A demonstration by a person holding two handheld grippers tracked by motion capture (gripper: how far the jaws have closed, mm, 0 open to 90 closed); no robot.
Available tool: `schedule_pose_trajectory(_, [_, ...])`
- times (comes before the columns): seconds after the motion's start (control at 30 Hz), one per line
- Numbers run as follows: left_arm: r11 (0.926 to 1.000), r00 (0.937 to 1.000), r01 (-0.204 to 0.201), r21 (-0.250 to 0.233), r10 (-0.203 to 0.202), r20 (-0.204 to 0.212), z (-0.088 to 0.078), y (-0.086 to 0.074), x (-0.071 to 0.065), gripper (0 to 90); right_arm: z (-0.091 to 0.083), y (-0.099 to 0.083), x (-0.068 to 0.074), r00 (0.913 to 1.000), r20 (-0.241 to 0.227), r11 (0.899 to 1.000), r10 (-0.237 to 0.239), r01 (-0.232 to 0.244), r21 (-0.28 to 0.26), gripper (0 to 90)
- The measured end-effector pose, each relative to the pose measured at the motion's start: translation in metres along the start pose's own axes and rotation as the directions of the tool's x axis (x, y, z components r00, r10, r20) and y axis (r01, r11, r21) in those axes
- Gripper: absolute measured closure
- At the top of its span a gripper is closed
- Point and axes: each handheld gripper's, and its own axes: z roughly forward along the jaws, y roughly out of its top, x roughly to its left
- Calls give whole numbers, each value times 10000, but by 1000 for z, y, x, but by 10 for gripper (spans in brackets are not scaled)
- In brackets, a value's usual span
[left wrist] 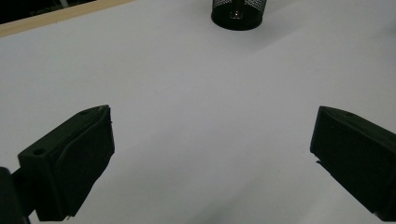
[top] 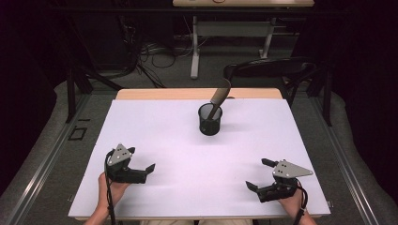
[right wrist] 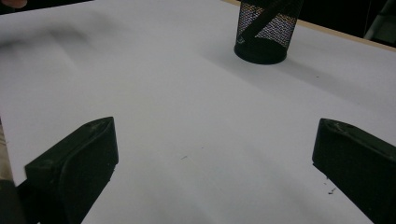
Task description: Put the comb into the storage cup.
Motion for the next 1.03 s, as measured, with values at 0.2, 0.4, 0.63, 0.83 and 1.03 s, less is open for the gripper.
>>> schedule_pose_trajectory(0.2, [10000,9999,43,-43,-43,-139,-7,-9,-4,0,0,0,0,10000,19,10000,25,-25,8,0])
schedule_pose_trajectory(0.4, [10000,9999,87,-46,-87,-132,-11,-16,-6,0,0,0,0,10000,30,10000,51,-51,2,0])
schedule_pose_trajectory(0.63, [10000,10000,-2,-51,1,-92,-15,-23,-11,0,0,-1,0,10000,24,10000,61,-61,-4,0])
schedule_pose_trajectory(0.83, [9997,9996,-253,-30,253,-105,-15,-29,-18,0,0,-1,0,10000,16,10000,51,-51,36,0])
schedule_pose_trajectory(1.03, [9985,9985,-531,-126,530,-102,-18,-27,-19,0,-1,0,0,10000,34,10000,-4,3,58,0])
